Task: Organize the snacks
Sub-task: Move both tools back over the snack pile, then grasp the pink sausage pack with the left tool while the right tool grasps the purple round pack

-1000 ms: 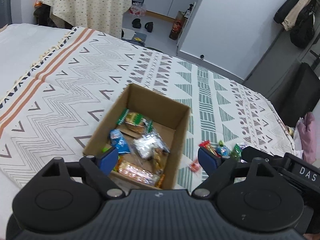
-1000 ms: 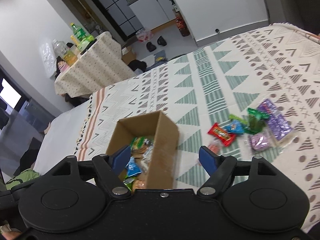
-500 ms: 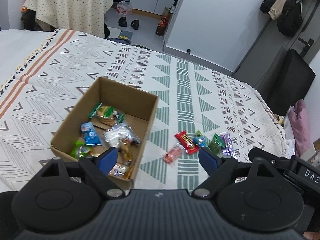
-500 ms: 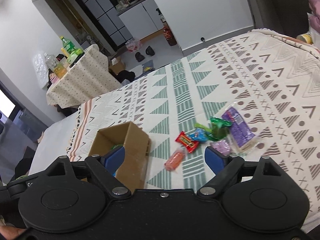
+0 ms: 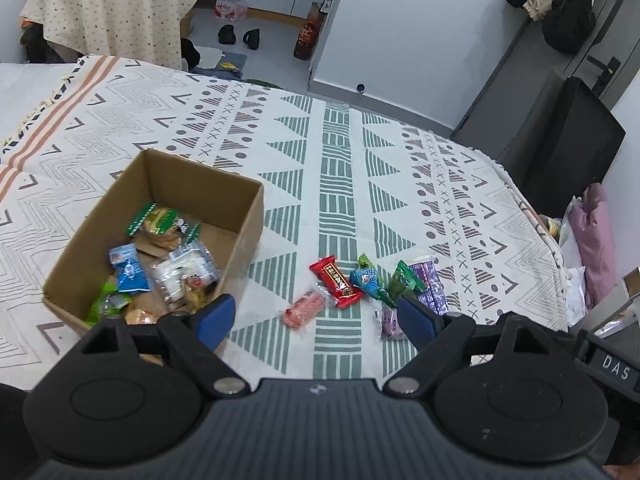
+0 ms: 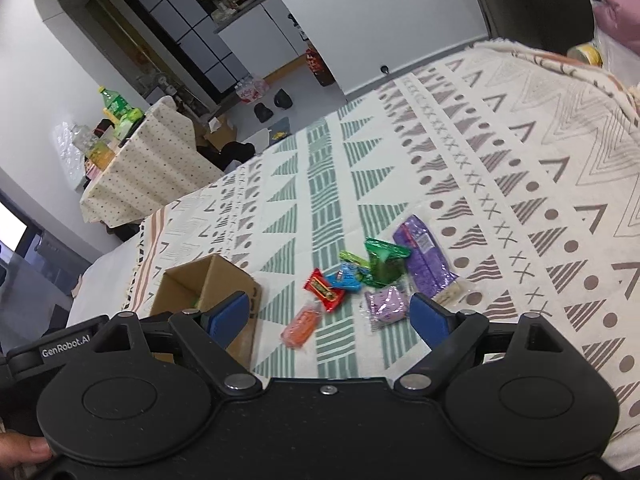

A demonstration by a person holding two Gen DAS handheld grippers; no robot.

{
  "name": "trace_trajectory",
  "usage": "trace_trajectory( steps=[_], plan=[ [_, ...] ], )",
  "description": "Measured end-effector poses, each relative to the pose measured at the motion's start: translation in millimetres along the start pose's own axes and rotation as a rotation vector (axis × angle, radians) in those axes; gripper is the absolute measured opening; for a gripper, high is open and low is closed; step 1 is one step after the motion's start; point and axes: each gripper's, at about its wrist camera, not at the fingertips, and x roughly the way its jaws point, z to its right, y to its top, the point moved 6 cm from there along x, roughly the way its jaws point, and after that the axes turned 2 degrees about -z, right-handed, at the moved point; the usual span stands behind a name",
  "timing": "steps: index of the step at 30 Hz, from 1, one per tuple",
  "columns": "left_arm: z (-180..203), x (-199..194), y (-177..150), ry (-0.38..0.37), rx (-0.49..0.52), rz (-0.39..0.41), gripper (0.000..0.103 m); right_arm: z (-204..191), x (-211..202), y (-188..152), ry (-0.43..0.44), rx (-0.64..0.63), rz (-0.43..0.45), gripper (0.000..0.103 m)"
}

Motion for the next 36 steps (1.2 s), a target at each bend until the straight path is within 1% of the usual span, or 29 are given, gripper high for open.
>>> trace_trajectory(
  steps=[4,7,10,11,12,15,18,24,28,30,33,36],
  plan=[
    [5.0,13.3,1.8,0.01,0.01,-0.014,0.087,10.0,11.0,0.8,0.017,0.005,-0.021,0.086],
    [9.4,25.2,1.8,0.004,0.022,-0.029,0.087,15.9,22.5,-1.1,0.024,-0.002,-0.039,0.085],
    [14.8,37.5,0.8,-0.008,0.049,-0.044,0.086,21.8,34.6,-4.2,0.031,0.001,-0.064,0.08],
    [15.9,41.6,-0.1,-0.008,0.055,-0.052,0.086,23.2,38.5,-4.9,0.034,0.002,-0.071,0.076],
    [16.7,46.2,-1.2,-0.009,0.058,-0.063,0.085,24.4,41.8,-5.0,0.036,0.002,-0.076,0.073],
    [16.9,59.1,-3.8,-0.016,0.06,-0.086,0.084,28.0,53.3,-5.6,0.036,0.004,-0.095,0.068],
    [17.5,70.7,-4.0,-0.014,0.068,-0.094,0.083,30.0,64.9,-5.0,0.036,-0.004,-0.111,0.067],
    [19.0,97.9,-2.5,-0.004,0.095,-0.126,0.075,34.1,86.8,-4.6,0.016,-0.022,-0.135,0.065],
    [20.5,117.2,-3.7,0.005,0.128,-0.141,0.069,38.0,99.8,-4.6,0.006,-0.036,-0.143,0.065],
    [20.4,127.4,-4.6,0.02,0.151,-0.145,0.068,41.6,107.4,-4.3,0.011,-0.019,-0.152,0.063],
    [18.5,142.6,-7.1,0.03,0.17,-0.154,0.064,42.3,118.7,-6.7,-0.01,-0.052,-0.158,0.062],
    [14.1,157.1,-11.0,0.038,0.169,-0.178,0.063,46.2,131.1,-12.3,-0.041,-0.07,-0.194,0.062]
  ],
)
